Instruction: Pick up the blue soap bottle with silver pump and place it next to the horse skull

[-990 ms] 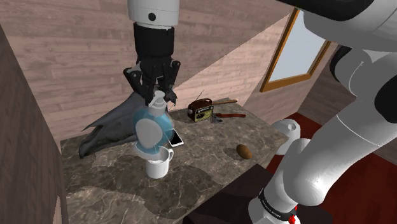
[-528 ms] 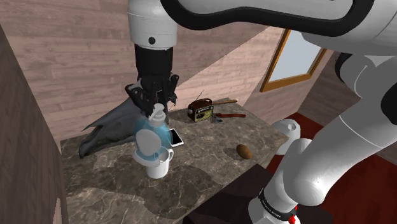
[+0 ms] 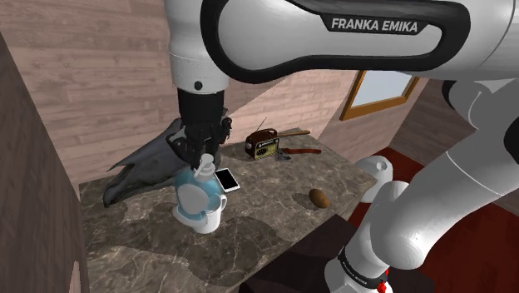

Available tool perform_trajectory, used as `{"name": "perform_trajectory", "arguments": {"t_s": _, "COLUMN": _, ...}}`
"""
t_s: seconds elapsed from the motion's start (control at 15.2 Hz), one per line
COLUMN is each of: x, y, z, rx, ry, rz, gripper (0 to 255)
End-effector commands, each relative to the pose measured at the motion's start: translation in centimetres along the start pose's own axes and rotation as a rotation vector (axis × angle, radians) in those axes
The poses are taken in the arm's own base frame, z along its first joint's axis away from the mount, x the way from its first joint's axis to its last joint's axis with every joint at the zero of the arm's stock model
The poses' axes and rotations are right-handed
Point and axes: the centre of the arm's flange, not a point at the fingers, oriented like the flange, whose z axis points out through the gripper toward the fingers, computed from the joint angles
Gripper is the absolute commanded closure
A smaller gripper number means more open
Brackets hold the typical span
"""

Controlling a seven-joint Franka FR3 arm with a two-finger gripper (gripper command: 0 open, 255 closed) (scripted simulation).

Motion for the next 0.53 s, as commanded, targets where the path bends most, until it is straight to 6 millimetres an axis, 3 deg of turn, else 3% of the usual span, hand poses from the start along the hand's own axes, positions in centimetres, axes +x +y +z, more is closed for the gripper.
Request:
{"name": "perform_trajectory", "arguments": {"t_s": 0.0, "x": 0.0, "y": 0.0, "z": 1.0, "rx": 0.0, "ry": 0.001, "rz": 0.0, "gripper": 255}}
{"name": "perform_trajectory", "arguments": {"t_s": 0.46, "x": 0.0, "y": -0.2, "z": 4.7, "rx": 0.0, "ry": 0.001, "rz": 0.0, "gripper": 255}}
